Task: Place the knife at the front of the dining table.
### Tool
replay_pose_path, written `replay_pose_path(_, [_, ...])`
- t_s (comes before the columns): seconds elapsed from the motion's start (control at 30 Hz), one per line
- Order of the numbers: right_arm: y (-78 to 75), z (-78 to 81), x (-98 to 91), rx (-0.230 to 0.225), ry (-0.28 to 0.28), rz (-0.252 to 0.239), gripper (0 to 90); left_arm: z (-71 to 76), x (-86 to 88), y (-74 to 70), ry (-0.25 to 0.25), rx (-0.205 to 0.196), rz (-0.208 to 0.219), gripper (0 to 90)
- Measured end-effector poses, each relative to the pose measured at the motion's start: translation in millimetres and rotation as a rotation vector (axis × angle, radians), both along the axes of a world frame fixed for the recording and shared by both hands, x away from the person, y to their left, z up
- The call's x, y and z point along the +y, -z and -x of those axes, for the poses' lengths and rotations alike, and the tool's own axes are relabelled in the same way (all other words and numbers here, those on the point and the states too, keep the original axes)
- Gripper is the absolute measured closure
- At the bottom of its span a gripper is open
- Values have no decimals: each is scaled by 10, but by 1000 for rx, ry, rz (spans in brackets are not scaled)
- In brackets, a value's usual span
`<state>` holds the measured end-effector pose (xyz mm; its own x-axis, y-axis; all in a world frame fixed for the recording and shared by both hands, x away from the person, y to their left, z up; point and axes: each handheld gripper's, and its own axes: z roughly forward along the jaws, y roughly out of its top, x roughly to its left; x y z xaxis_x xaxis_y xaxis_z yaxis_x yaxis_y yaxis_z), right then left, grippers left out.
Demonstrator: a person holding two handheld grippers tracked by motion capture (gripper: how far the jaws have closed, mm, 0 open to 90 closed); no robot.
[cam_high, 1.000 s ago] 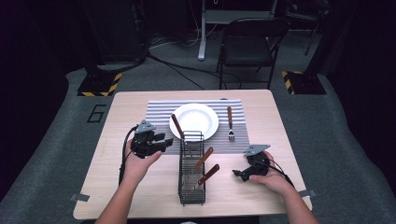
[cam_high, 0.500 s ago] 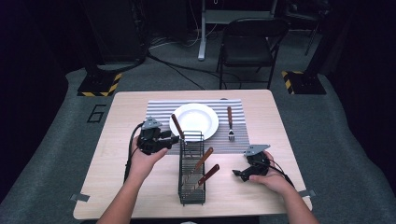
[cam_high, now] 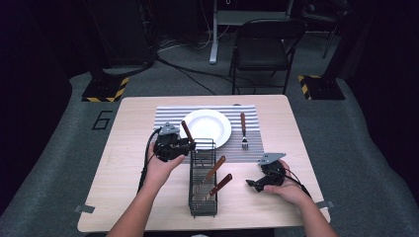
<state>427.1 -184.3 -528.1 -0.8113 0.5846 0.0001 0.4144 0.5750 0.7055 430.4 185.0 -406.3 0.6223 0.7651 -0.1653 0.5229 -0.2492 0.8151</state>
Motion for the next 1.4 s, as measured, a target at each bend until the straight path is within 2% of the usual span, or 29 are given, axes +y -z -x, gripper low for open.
replay_pose_path(0.33, [0, 0, 0, 0, 0, 0, 0, -14, 2, 2, -5, -14, 9, 642])
replay_pose_path(0.43, [0, 0, 0, 0, 0, 0, 0, -9, 14, -4, -9, -19, 2, 699])
replay_pose_path(0.57, [0, 0, 0, 0, 0, 0, 0, 6, 23, -17, -9, -23, 0, 714])
replay_pose_path(0.77, [0, 0, 0, 0, 0, 0, 0, 48, 5, -31, 2, -41, -6, 724])
replay_pose_path(0.97, [0, 0, 0, 0, 0, 0, 0, 60, -35, -43, 17, -44, 7, 734])
replay_pose_path(1.3, [0, -1, -1, 0, -1, 0, 0, 46, -73, 7, 28, -24, 10, 762])
replay_pose_path(1.4, [0, 0, 0, 0, 0, -1, 0, 46, -83, 10, 26, -14, 30, 711])
